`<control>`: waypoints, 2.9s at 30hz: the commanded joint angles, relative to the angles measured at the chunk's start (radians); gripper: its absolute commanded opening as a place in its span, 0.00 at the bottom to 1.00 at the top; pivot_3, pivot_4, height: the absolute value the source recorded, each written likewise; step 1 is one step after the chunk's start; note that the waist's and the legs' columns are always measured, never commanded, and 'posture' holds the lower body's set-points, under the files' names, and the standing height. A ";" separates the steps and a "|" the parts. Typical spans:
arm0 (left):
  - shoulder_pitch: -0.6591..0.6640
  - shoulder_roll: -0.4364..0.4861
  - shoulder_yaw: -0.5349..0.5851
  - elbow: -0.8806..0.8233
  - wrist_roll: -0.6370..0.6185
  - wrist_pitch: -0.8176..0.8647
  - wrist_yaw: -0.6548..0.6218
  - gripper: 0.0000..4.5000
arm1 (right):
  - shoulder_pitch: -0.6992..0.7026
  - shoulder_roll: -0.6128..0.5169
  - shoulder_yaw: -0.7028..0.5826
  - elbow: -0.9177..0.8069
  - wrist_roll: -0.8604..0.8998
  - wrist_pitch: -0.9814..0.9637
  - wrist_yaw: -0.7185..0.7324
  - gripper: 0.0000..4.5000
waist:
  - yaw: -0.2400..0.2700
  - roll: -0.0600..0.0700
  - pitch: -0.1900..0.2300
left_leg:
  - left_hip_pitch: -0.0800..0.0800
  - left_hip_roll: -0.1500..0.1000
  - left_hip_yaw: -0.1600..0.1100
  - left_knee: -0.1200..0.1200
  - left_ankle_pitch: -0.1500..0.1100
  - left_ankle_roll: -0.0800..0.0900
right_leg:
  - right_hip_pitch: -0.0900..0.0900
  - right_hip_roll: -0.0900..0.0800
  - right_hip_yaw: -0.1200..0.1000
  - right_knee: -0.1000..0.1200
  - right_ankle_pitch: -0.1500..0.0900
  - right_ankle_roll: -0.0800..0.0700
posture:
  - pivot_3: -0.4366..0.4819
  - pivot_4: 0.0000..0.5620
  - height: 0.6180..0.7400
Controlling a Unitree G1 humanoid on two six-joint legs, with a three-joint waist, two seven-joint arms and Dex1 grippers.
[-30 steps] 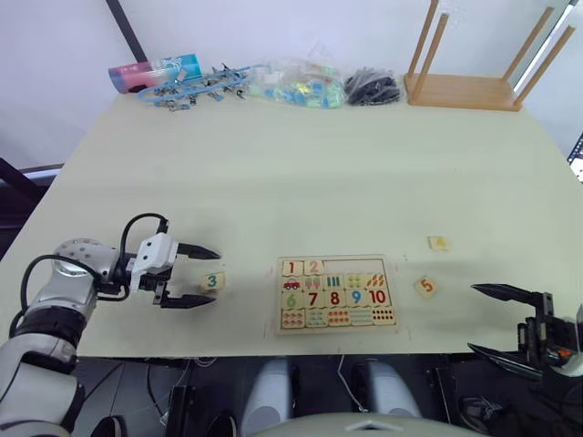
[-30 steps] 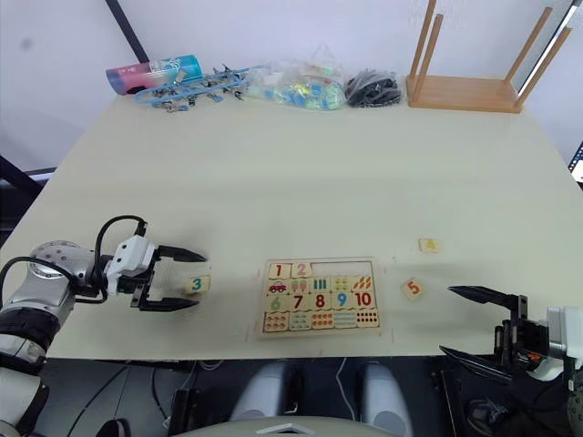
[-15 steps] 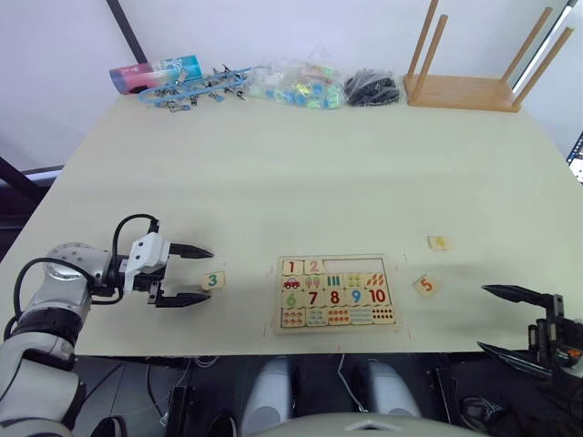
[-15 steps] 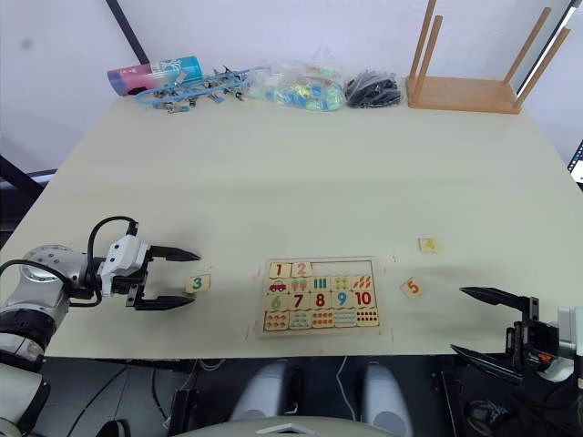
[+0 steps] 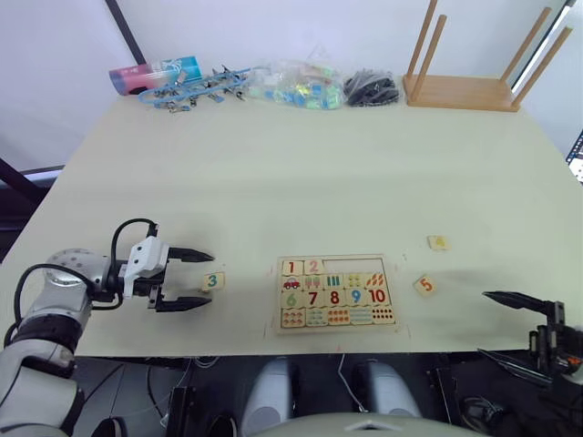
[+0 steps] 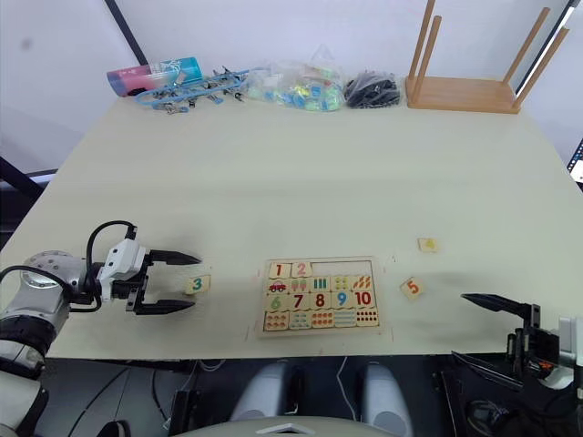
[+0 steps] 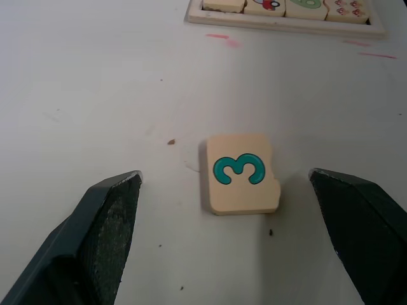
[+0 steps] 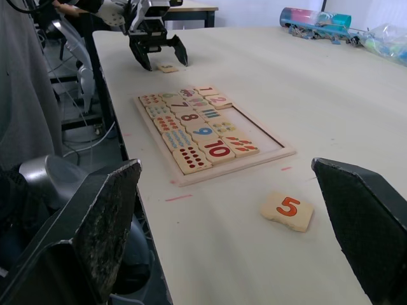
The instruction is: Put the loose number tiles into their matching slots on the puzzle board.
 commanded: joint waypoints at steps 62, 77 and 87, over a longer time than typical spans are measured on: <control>-0.272 -0.055 0.066 -0.987 0.185 1.023 0.220 0.21 | -0.055 0.101 0.004 -0.264 -0.055 0.166 -0.186 1.00 | 0.003 -0.001 0.000 | -0.003 -0.001 -0.002 0.010 0.000 0.000 | 0.000 0.014 0.014 0.005 0.000 0.000 | 0.48 0.27 0.98; -0.400 -0.230 -0.185 -1.077 0.366 1.259 0.351 0.21 | -0.074 0.107 0.015 -0.234 -0.078 0.181 -0.201 1.00 | 0.001 -0.001 0.001 | -0.002 -0.002 -0.002 0.011 0.000 0.000 | 0.000 0.015 0.017 0.008 0.000 0.000 | 0.48 0.27 0.98; -0.456 -0.325 -0.294 -1.048 0.461 1.310 0.380 0.21 | -0.093 0.121 0.015 -0.213 -0.089 0.163 -0.207 1.00 | 0.001 -0.001 0.001 | -0.002 -0.002 -0.002 0.011 0.000 0.000 | 0.000 0.015 0.018 0.009 0.000 0.000 | 0.48 0.27 0.98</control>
